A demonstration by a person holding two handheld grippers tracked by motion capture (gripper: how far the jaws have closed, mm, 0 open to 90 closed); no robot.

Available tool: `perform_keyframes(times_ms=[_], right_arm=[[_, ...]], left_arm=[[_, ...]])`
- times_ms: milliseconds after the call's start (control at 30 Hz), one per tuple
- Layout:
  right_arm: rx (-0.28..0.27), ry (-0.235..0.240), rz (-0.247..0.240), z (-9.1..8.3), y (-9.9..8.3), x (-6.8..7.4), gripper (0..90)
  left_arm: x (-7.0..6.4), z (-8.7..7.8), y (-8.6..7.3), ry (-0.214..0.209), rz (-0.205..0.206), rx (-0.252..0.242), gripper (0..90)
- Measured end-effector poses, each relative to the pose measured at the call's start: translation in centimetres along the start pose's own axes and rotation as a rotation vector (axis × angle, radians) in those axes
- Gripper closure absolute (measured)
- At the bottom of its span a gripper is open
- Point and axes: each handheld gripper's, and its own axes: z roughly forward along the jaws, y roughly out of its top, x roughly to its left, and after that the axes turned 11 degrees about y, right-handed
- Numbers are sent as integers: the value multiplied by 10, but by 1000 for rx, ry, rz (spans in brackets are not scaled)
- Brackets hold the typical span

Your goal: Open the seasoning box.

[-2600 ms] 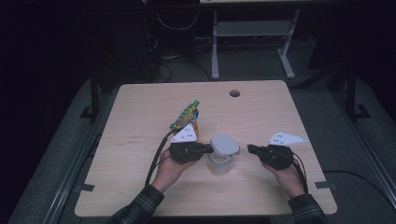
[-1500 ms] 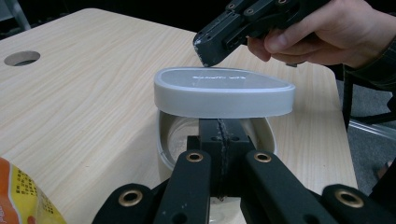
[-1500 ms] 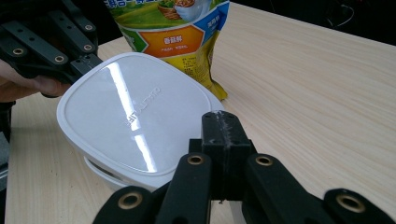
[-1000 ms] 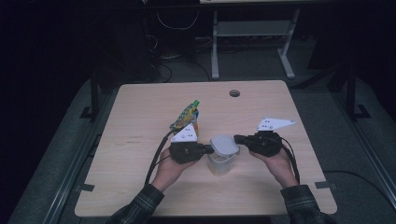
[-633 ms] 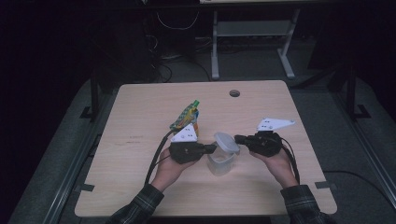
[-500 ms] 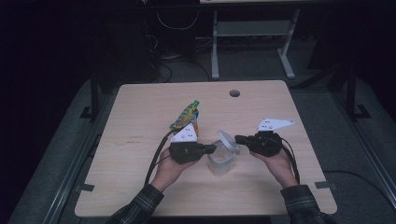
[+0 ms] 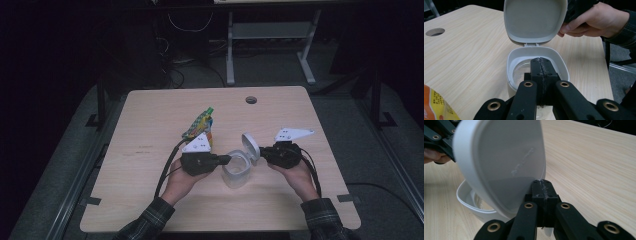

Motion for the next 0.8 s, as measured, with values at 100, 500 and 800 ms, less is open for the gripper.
perform_keyframes(times_ms=[100, 500, 800], right_arm=[[10, -5, 4, -1, -1, -1, 900], [-9, -47, 19, -11, -9, -6, 900], [-7, -67, 31, -18, -17, -6, 900]], left_arm=[[0, -1, 0, 1, 1, 0, 900], [1, -7, -3, 0, -14, 8, 900], [2, -17, -6, 6, -25, 8, 900]])
